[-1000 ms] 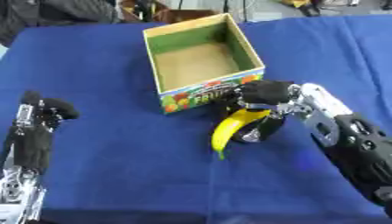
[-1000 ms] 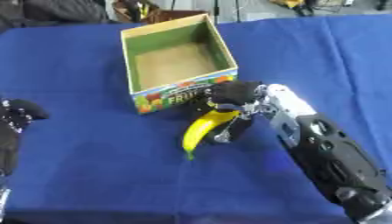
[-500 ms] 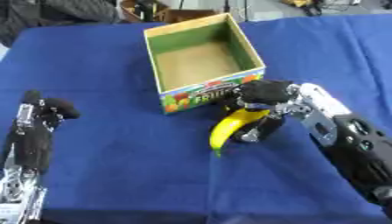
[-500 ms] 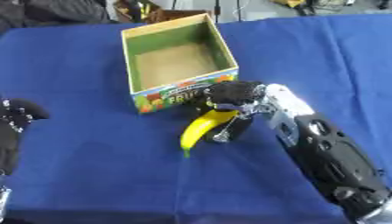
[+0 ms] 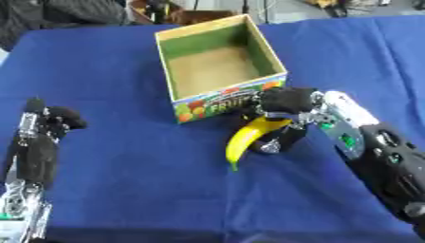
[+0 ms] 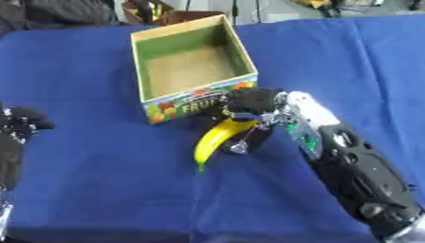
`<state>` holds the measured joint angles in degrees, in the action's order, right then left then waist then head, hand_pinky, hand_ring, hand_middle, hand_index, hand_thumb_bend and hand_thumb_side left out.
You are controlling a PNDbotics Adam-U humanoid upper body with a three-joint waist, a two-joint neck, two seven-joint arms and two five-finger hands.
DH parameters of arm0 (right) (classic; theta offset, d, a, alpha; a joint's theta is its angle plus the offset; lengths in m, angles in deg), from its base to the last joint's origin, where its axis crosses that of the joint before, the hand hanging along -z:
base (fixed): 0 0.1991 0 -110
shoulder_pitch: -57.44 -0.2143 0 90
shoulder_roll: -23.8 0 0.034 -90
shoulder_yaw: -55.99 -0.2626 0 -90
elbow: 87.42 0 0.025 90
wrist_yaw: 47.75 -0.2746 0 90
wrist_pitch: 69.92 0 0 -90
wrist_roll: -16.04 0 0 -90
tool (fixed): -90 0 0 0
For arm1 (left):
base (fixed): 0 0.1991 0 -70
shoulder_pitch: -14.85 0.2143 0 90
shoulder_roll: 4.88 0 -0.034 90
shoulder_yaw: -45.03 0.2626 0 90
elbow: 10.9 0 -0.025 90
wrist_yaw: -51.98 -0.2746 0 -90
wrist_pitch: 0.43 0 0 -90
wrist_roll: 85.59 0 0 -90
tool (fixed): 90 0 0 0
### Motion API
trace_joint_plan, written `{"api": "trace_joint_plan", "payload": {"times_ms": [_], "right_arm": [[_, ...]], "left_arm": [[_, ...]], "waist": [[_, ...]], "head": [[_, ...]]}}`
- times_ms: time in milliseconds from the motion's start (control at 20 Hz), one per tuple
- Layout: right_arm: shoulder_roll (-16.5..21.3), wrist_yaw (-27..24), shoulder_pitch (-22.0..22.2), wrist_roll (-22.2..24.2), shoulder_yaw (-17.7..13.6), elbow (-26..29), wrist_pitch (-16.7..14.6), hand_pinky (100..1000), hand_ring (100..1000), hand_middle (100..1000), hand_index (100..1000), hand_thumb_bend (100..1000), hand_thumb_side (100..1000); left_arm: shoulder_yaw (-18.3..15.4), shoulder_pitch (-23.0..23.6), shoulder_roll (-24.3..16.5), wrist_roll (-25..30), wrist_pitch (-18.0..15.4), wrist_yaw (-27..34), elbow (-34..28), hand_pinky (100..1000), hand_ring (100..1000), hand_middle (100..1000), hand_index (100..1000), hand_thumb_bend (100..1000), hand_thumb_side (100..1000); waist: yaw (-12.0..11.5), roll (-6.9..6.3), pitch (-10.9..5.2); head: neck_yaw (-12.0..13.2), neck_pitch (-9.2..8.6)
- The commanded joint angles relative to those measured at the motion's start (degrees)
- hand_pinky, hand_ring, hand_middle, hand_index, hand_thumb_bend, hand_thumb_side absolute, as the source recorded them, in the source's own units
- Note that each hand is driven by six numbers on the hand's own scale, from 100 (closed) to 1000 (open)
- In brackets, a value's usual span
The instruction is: Pick up objects on the table and place them in the box.
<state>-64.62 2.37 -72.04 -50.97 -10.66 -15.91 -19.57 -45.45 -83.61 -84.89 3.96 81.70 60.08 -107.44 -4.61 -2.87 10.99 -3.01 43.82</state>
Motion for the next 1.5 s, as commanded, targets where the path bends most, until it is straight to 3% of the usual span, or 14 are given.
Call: {"api": "trace_joint_plan", "payload": {"times_ms": [50, 950, 1200, 1500], "right_arm": [[1.7, -0.9, -0.8, -0.7, -0.3, 2.1, 0.4, 363, 593, 560, 537, 223, 237], [5.9, -9.0, -2.0, 0.5, -1.6, 9.3, 4.3, 366, 593, 562, 535, 225, 222], [7.9, -10.5, -2.7, 0.3, -2.5, 10.0, 5.5, 365, 590, 560, 537, 231, 217], [10.7, -11.8, -3.9, -1.0, -4.1, 10.4, 7.4, 362, 585, 558, 537, 178, 180]], "left_arm": [[0.0, -0.4, -0.7, 0.0, -0.1, 0.4, -1.0, 638, 540, 509, 540, 206, 941], [0.1, -0.5, -0.8, 0.1, -0.1, 0.4, -1.1, 638, 539, 508, 540, 210, 937], [0.4, -0.7, -0.9, 0.4, -0.1, 0.5, -1.3, 637, 538, 508, 540, 211, 934], [1.3, -1.2, -1.0, 1.2, 0.0, 0.8, -1.6, 637, 538, 508, 540, 213, 932]], "waist": [[0.1, 0.1, -0.99], [-0.2, 0.65, -1.64], [-1.1, 0.76, -1.77], [-3.2, 1.02, -1.82]], "head": [[0.3, 0.3], [0.4, 0.3], [0.2, 0.3], [-0.4, 0.3]]}}
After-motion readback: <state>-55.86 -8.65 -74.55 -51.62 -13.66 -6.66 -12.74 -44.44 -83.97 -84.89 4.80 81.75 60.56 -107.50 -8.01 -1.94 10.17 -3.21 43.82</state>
